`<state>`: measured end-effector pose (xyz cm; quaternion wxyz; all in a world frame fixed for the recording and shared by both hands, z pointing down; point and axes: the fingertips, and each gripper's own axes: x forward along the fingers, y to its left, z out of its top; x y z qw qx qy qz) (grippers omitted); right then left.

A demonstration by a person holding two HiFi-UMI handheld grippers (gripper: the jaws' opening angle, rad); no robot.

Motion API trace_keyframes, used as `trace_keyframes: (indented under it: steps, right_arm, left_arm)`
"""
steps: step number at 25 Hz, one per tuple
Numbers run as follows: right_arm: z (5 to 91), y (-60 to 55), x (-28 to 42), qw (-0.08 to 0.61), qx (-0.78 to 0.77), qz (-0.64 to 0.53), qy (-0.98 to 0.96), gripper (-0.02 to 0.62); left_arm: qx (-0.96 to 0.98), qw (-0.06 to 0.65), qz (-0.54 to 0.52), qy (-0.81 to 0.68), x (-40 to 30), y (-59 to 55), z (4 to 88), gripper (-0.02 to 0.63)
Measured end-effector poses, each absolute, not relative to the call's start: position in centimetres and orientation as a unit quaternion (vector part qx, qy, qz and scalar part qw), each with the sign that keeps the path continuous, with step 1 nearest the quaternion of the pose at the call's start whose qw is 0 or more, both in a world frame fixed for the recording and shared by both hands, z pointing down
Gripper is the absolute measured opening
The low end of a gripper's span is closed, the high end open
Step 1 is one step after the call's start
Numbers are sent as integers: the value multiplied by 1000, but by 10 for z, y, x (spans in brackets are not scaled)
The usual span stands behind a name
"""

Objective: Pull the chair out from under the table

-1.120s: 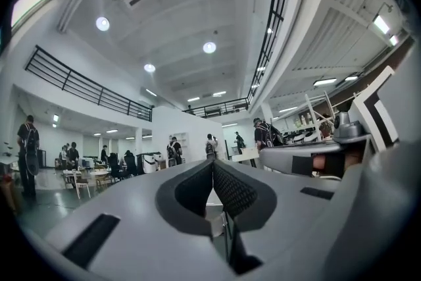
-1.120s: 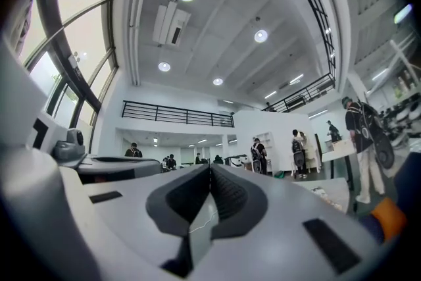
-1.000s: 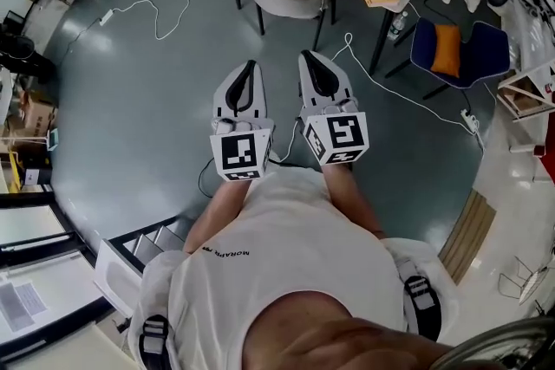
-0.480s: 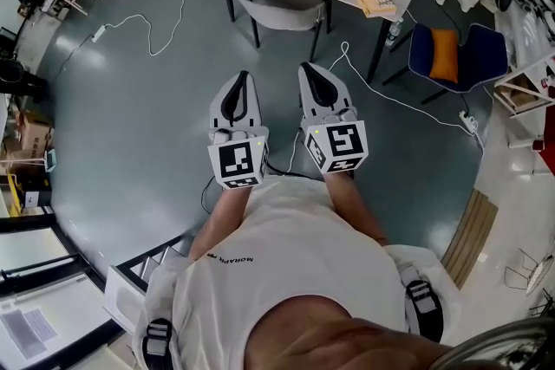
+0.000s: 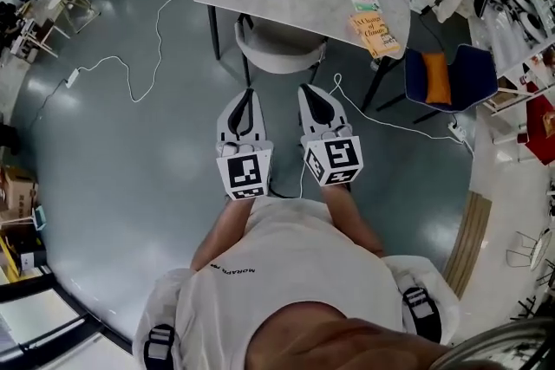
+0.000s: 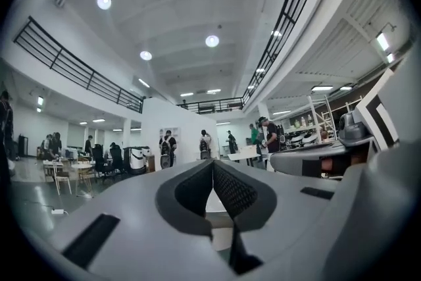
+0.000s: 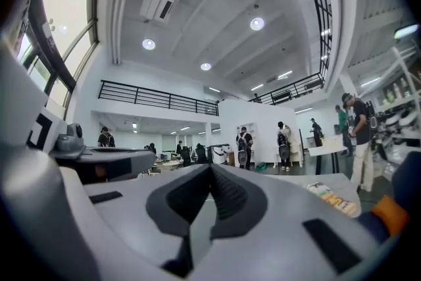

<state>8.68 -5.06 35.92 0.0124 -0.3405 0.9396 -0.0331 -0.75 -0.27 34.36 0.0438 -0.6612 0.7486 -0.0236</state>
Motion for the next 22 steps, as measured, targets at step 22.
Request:
trace_keyframes:
  steps: [22]
  right_arm:
    - [369, -121, -95, -52, -462, -30, 885, 14]
  left_arm:
    - [-785, -6, -43, 619, -171, -103, 372, 5]
